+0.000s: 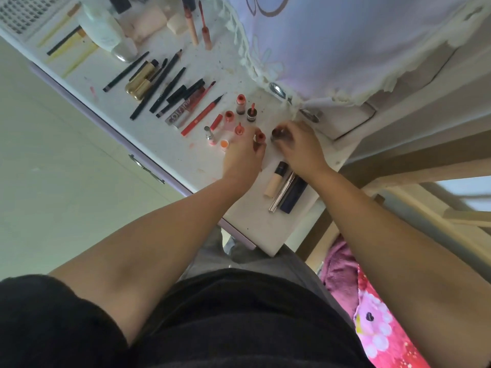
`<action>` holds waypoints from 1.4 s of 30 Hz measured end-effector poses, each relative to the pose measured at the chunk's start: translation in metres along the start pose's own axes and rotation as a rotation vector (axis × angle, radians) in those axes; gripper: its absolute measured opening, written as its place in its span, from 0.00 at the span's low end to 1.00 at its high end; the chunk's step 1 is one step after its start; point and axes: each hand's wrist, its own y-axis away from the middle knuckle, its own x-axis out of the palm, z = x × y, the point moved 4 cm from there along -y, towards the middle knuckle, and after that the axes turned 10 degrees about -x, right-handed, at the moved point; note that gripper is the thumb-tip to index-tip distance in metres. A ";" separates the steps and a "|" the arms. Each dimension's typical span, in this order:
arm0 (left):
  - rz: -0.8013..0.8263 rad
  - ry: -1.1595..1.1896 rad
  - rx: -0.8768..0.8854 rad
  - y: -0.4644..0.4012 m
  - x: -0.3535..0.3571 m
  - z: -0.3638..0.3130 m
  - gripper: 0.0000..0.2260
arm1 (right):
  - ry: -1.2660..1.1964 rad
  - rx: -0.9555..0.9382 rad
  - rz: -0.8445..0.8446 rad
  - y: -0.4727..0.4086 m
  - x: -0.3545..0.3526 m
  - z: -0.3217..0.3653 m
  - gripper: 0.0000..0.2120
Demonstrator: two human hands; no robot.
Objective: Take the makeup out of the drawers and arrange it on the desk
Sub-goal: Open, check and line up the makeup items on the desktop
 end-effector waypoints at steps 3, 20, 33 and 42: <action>0.005 -0.005 0.001 0.000 0.000 -0.001 0.08 | 0.026 -0.009 0.009 0.000 0.000 0.001 0.09; 0.160 -0.565 0.191 0.031 0.032 0.006 0.12 | 0.316 0.035 0.204 0.034 -0.022 0.024 0.12; 0.142 -0.326 0.627 0.052 -0.051 0.019 0.13 | -0.417 0.408 0.322 0.051 -0.014 0.070 0.22; 0.468 -0.225 0.459 0.046 -0.071 0.014 0.11 | -0.570 0.219 0.305 0.070 -0.012 0.080 0.04</action>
